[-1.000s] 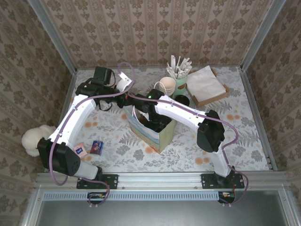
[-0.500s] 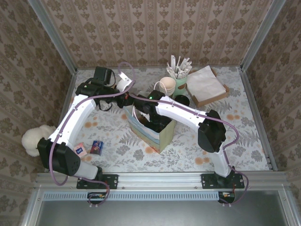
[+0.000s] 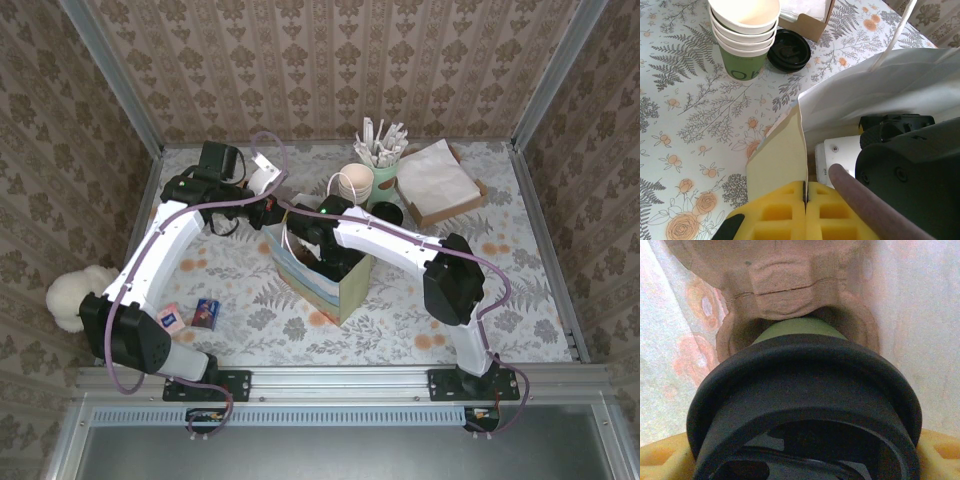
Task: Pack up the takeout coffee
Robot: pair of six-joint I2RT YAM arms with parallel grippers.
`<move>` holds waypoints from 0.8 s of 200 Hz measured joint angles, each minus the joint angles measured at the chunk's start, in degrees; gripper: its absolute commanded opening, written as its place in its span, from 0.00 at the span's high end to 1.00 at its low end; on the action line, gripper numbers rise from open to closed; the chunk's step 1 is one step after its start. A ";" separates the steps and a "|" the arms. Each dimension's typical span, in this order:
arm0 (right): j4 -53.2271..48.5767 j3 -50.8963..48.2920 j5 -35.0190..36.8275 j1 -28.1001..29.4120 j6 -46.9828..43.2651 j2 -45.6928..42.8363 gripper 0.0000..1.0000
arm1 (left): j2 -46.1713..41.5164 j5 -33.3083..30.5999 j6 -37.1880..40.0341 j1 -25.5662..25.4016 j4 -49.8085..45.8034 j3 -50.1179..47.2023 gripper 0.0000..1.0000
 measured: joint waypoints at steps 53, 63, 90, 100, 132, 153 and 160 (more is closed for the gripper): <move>0.57 -0.57 0.00 0.00 0.00 -0.35 0.44 | 0.00 0.04 0.00 0.00 -0.02 0.00 1.00; 0.61 -0.57 0.00 0.00 0.00 -0.35 0.44 | 0.00 0.04 0.00 0.00 -0.02 0.00 1.00; 1.01 -0.98 -0.02 0.00 -0.02 -0.68 0.44 | 0.00 0.09 0.00 0.00 0.00 0.00 1.00; 1.22 -1.22 -0.02 0.00 -0.02 -0.85 0.44 | 0.00 0.17 0.00 0.00 -0.02 0.00 1.00; 1.68 -1.55 0.00 0.00 -0.02 -1.07 0.45 | 0.00 0.20 0.00 0.00 -0.02 0.00 1.00; 2.10 -1.86 0.00 0.00 -0.02 -1.31 0.45 | 0.00 0.20 0.00 0.00 -0.02 0.00 1.00; 2.19 -1.97 0.02 0.00 -0.02 -1.38 0.45 | 0.00 0.20 0.00 0.00 -0.02 0.00 1.00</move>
